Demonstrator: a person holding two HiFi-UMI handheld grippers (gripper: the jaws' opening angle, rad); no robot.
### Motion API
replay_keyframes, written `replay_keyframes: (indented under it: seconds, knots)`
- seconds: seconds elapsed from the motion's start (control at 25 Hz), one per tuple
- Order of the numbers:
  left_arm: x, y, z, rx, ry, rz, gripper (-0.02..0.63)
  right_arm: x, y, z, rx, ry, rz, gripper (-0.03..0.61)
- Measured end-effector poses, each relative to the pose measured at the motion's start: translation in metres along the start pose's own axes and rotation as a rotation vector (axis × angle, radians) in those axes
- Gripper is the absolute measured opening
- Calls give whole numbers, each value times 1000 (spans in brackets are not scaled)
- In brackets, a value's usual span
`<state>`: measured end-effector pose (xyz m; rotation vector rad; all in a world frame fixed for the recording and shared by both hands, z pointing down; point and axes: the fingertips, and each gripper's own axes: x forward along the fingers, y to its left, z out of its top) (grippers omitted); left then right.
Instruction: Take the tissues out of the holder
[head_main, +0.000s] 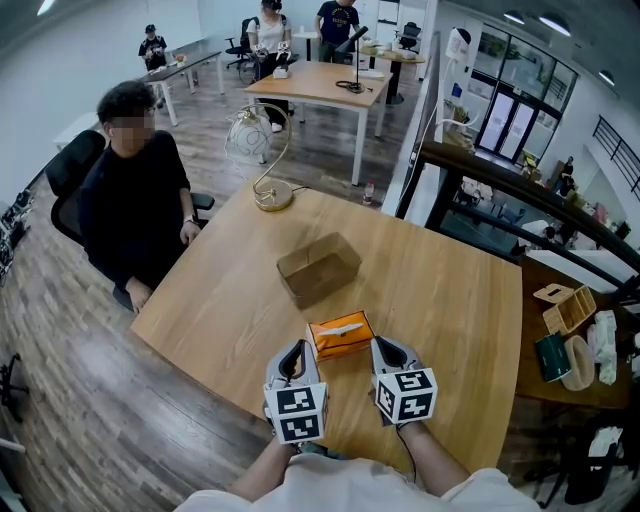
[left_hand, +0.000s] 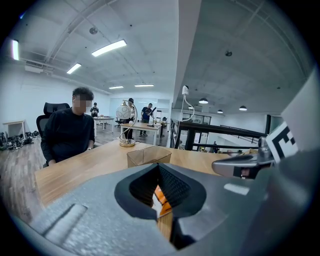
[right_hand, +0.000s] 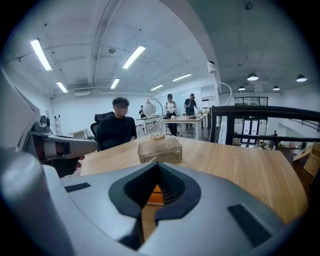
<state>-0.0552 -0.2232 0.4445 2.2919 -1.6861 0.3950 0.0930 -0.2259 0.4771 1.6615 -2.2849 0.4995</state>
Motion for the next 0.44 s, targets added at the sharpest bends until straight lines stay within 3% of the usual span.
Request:
replay_keyframes:
  seconds: [0.44]
  knots:
    - [-2,-1,-2,3,4,-5,6,-3,-3,-2,4,5,-19,5]
